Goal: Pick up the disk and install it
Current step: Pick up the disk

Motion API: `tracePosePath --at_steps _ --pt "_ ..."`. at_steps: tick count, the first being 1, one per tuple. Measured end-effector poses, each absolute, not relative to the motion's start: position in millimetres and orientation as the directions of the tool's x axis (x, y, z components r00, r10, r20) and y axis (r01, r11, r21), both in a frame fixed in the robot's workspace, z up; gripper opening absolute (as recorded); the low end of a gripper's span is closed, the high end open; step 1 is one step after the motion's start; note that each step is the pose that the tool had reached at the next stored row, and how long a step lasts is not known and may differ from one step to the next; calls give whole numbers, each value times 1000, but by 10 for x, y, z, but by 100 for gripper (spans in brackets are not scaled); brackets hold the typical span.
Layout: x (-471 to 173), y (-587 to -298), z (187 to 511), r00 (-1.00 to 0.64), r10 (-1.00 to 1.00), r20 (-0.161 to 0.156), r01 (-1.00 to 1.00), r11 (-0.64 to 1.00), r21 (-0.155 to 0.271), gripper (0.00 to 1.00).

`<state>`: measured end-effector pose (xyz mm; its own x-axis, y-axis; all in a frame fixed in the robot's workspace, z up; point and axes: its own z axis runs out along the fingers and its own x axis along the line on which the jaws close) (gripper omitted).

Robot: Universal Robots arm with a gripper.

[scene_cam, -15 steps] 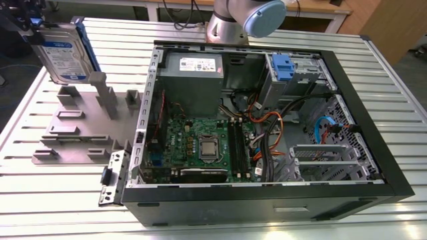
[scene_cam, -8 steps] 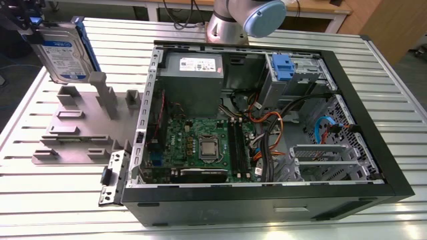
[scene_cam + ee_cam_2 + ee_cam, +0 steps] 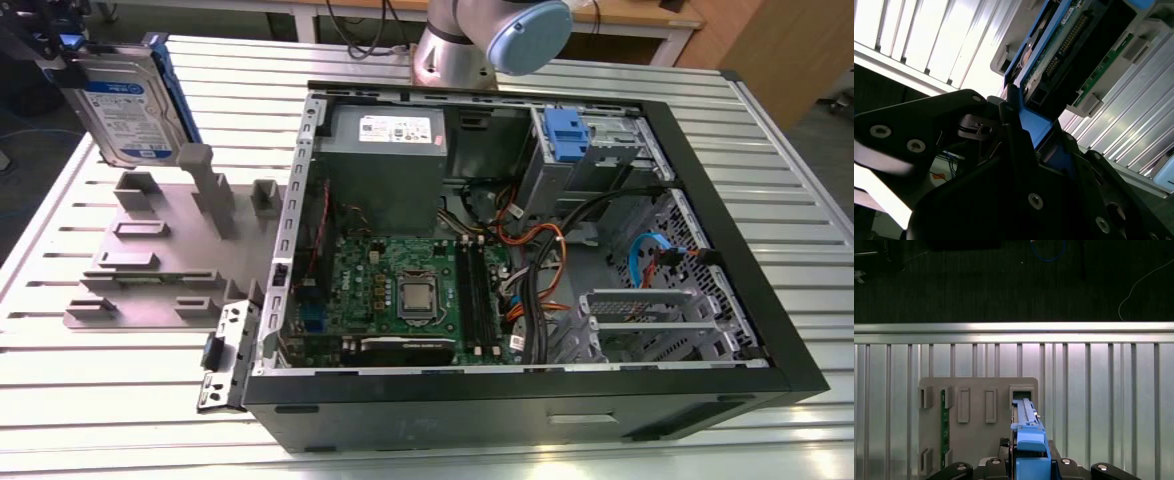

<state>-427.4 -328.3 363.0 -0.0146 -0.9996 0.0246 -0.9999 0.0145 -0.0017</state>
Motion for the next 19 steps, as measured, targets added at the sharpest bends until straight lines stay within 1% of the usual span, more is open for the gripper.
tracePosePath --at_steps 7,19 --pt "-4274 -3282 3631 -15 -1000 13 -1000 15 -2 36" --pt "-4274 -3283 3662 -15 -1000 11 -1000 15 -2 36"
